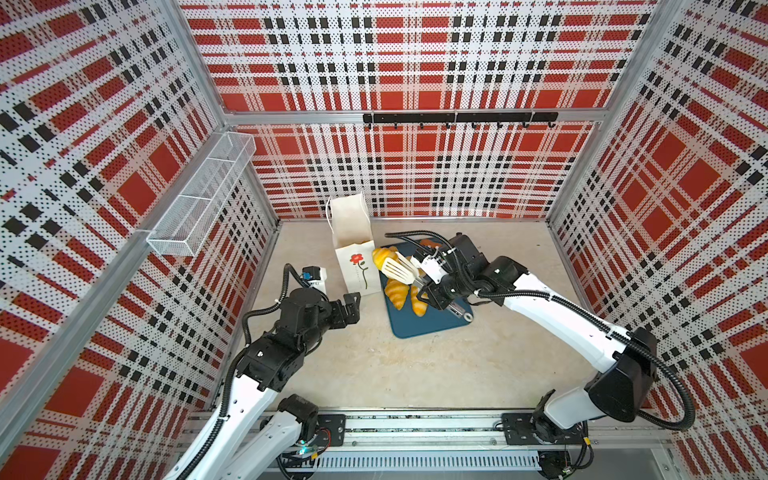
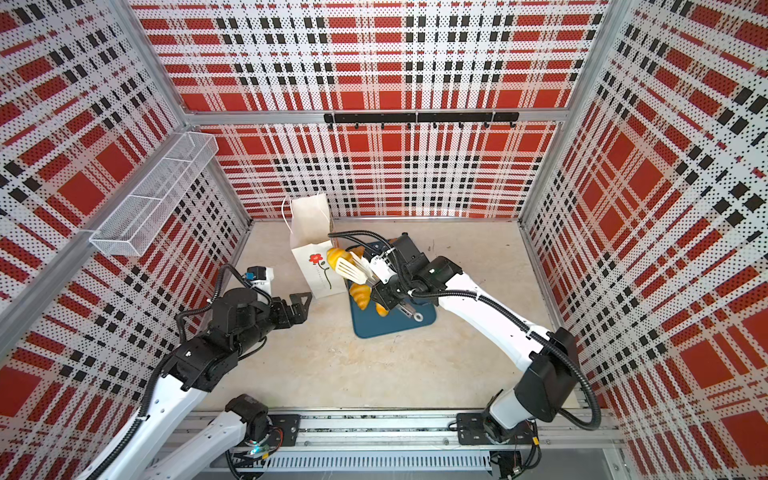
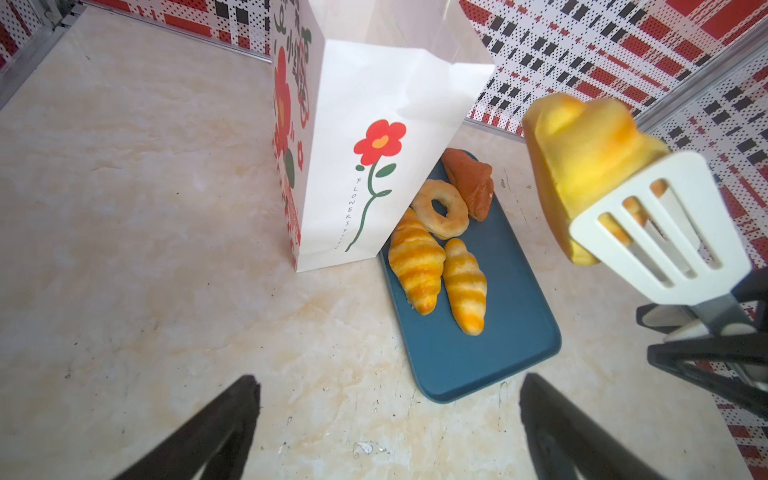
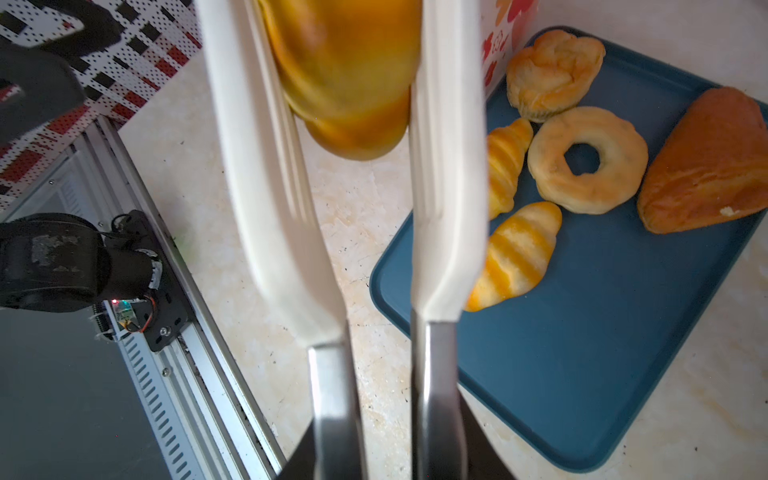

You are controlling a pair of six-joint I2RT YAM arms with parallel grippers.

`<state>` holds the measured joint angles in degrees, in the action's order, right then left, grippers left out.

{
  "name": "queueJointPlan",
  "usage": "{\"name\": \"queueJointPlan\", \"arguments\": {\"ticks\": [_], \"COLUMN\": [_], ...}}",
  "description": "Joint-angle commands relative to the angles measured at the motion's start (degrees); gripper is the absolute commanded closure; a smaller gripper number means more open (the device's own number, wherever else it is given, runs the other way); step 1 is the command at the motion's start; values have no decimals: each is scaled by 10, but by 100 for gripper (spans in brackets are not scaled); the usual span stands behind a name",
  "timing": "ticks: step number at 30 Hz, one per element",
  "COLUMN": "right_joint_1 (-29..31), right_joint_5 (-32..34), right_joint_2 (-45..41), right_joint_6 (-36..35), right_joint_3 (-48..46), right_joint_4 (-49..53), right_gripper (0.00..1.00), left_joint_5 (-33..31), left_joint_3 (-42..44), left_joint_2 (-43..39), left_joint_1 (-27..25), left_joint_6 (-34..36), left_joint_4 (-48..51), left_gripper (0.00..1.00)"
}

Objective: Place the fake bread into the paper bag
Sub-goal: 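Lift the bun with the right gripper's tongs and carry it over the paper bag, then open the tongs with the right gripper to drop the bun into the bag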

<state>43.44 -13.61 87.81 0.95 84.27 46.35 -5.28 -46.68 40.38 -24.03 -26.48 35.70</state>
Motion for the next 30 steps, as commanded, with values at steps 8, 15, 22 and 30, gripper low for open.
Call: {"name": "queueJointPlan", "arguments": {"ticks": [8, 15, 22, 30], "right_joint_1": [12, 12, 12, 11], "right_joint_5": [-37, -36, -38, -14], "right_joint_2": [58, 108, 152, 199], "right_joint_6": [-4, 3, 11, 7], "right_joint_3": [102, 164, 227, 289], "right_joint_4": [-56, -61, -66, -61], "right_gripper": [66, 66, 65, 64], "left_joint_5": [47, 71, 84, 86], "left_joint_3": [-25, -19, -9, -7], "left_joint_2": [3, 6, 5, 5], "left_joint_1": [46, 81, 92, 92], "left_joint_6": [20, 20, 21, 23], "left_joint_4": [5, 2, 1, -1], "left_gripper": [1, 1, 1, 1]}}
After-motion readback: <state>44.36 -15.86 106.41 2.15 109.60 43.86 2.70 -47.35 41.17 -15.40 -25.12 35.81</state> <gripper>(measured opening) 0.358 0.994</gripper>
